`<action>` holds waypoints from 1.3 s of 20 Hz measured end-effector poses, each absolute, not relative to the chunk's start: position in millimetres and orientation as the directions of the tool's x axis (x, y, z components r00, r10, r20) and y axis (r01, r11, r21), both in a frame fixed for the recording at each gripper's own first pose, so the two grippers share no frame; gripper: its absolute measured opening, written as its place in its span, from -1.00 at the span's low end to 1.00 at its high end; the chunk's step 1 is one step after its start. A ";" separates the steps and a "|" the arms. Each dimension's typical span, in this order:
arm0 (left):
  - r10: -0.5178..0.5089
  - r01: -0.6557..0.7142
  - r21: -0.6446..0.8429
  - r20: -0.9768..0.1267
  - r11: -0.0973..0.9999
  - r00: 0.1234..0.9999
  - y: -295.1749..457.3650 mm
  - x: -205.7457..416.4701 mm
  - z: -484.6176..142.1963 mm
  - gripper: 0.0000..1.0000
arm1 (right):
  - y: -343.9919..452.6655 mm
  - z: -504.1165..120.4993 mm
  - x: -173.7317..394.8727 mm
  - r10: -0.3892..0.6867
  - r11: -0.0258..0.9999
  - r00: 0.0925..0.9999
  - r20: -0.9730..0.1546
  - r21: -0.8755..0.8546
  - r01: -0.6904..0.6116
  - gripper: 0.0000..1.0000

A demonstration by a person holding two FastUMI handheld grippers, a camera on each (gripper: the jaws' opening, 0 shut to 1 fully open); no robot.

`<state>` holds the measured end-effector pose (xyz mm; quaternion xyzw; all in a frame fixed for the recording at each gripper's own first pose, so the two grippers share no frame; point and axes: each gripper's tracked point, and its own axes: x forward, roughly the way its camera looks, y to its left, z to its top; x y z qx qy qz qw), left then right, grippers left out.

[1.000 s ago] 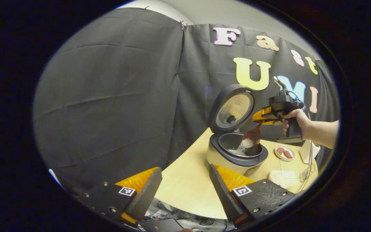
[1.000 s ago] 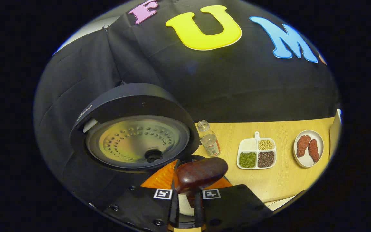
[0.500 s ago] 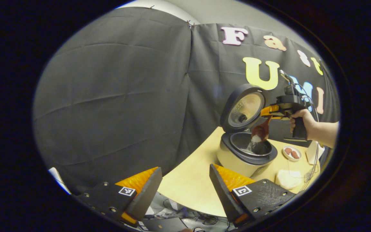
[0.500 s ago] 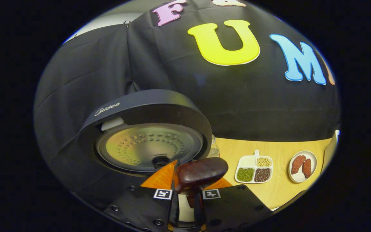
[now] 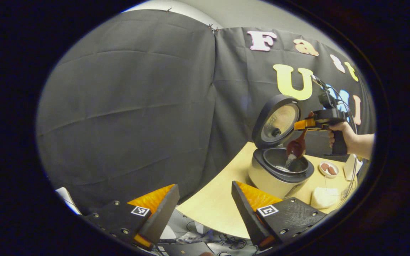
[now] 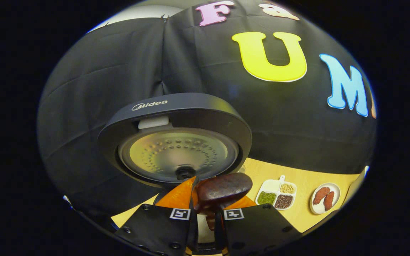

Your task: Close the left gripper, press the button to open the rice cooker; take a wooden spoon from the chopstick holder with the right hand, scoop a spoonful of rice and pour it into the rice cooker, then put the wooden spoon back into the chopstick holder.

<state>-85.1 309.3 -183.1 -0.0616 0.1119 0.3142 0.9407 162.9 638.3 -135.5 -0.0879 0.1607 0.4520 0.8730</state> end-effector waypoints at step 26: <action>0.326 -0.361 -0.101 -0.258 0.927 0.909 170.0 -8.3 -164.7 0.85 | 394.2 -33.6 169.2 0.671 0.686 0.731 -0.122 -0.274 -0.674 -0.68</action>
